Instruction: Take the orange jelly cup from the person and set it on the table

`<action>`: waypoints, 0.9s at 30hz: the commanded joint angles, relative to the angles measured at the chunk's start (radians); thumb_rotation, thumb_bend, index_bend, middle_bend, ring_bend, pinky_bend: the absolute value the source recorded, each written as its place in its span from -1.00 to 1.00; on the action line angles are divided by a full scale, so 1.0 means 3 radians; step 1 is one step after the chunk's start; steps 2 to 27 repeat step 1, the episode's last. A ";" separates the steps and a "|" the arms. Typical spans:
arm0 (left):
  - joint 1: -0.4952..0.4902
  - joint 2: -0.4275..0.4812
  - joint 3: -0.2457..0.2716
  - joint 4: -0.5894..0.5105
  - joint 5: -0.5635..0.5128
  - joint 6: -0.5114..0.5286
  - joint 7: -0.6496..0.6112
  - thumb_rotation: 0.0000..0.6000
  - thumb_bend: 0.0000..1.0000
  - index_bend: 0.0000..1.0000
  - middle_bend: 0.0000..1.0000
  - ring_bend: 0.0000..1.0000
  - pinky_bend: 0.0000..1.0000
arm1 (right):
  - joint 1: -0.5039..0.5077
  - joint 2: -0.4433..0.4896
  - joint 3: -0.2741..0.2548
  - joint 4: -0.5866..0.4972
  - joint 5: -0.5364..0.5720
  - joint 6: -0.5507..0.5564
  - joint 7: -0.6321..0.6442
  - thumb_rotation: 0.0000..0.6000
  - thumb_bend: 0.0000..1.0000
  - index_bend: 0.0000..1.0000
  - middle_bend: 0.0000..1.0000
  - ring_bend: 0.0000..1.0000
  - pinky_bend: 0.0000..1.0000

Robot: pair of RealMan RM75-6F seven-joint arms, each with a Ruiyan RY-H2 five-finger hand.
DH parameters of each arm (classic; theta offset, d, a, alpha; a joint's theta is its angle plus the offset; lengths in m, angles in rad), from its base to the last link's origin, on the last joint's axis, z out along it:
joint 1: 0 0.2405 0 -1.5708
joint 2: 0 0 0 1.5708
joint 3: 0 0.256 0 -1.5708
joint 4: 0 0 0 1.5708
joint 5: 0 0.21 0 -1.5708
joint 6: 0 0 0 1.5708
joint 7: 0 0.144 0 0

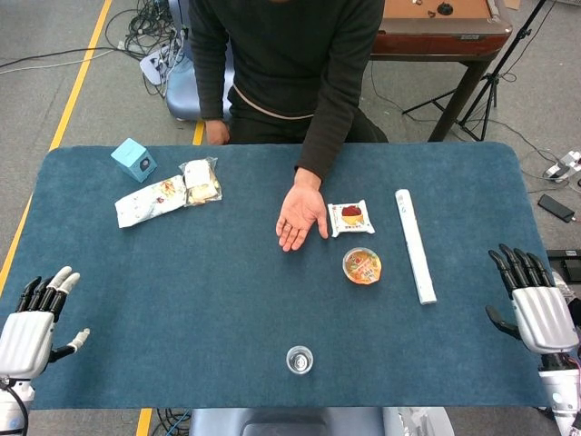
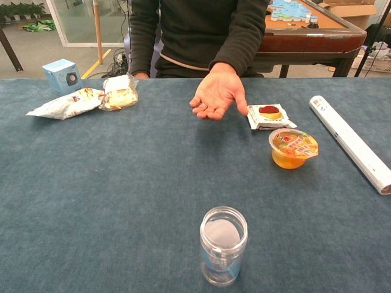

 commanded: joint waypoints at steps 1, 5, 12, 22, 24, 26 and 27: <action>-0.0003 -0.0003 0.0004 -0.0004 0.0003 -0.0001 0.0006 1.00 -0.58 -0.78 -0.86 -0.82 -0.94 | -0.0040 -0.0008 0.0015 0.0019 -0.0023 0.0014 0.0013 1.00 -0.49 -1.00 -0.96 -1.00 -0.84; -0.0003 -0.0003 0.0004 -0.0004 0.0003 -0.0001 0.0006 1.00 -0.58 -0.78 -0.86 -0.82 -0.94 | -0.0040 -0.0008 0.0015 0.0019 -0.0023 0.0014 0.0013 1.00 -0.49 -1.00 -0.96 -1.00 -0.84; -0.0003 -0.0003 0.0004 -0.0004 0.0003 -0.0001 0.0006 1.00 -0.58 -0.78 -0.86 -0.82 -0.94 | -0.0040 -0.0008 0.0015 0.0019 -0.0023 0.0014 0.0013 1.00 -0.49 -1.00 -0.96 -1.00 -0.84; -0.0003 -0.0003 0.0004 -0.0004 0.0003 -0.0001 0.0006 1.00 -0.58 -0.78 -0.86 -0.82 -0.94 | -0.0040 -0.0008 0.0015 0.0019 -0.0023 0.0014 0.0013 1.00 -0.49 -1.00 -0.96 -1.00 -0.84; -0.0003 -0.0003 0.0004 -0.0004 0.0003 -0.0001 0.0006 1.00 -0.58 -0.78 -0.86 -0.82 -0.94 | -0.0040 -0.0008 0.0015 0.0019 -0.0023 0.0014 0.0013 1.00 -0.49 -1.00 -0.96 -1.00 -0.84; -0.0003 -0.0003 0.0004 -0.0004 0.0003 -0.0001 0.0006 1.00 -0.58 -0.78 -0.86 -0.82 -0.94 | -0.0040 -0.0008 0.0015 0.0019 -0.0023 0.0014 0.0013 1.00 -0.49 -1.00 -0.96 -1.00 -0.84; -0.0003 -0.0003 0.0004 -0.0004 0.0003 -0.0001 0.0006 1.00 -0.58 -0.78 -0.86 -0.82 -0.94 | -0.0040 -0.0008 0.0015 0.0019 -0.0023 0.0014 0.0013 1.00 -0.49 -1.00 -0.96 -1.00 -0.84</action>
